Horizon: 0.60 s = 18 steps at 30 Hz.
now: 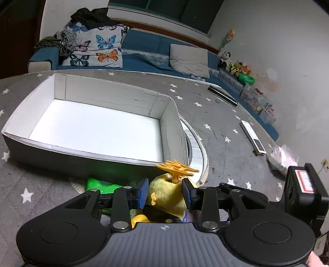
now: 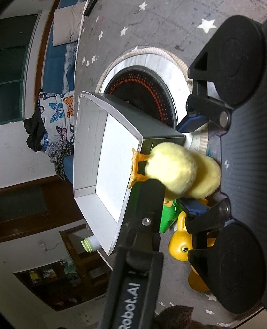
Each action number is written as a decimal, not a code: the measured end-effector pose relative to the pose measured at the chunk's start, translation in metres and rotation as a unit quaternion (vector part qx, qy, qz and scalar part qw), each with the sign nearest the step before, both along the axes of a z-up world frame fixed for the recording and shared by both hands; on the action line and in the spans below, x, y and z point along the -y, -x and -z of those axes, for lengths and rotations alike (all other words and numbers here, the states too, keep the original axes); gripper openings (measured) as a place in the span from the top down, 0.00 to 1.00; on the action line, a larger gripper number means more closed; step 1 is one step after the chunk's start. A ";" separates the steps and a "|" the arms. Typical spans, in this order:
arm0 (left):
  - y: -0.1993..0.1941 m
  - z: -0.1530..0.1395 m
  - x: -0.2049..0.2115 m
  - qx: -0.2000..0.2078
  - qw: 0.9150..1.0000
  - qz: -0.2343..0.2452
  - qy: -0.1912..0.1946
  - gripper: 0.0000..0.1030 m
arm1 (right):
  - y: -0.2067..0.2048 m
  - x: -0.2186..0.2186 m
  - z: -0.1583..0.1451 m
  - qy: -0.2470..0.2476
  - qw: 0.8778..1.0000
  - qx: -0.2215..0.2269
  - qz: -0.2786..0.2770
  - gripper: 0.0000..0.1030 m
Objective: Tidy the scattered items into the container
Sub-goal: 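Close both grippers together on the yellow plush chick and lift it, then carry the plush chick over the white box and open both grippers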
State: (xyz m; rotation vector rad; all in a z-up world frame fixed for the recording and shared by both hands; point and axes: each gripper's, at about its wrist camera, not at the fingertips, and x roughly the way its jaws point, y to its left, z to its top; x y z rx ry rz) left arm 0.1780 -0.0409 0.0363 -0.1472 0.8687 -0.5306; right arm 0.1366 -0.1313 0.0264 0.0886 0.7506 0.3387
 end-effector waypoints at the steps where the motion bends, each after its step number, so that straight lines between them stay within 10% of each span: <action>1: -0.002 0.001 -0.001 -0.001 1.000 0.003 0.004 0.63 | -0.001 0.000 0.001 -0.001 1.000 -0.001 0.000 0.34; 18: 0.002 0.000 -0.006 0.007 0.998 0.043 0.036 0.75 | 0.005 -0.004 -0.003 -0.007 1.000 0.007 -0.004 0.56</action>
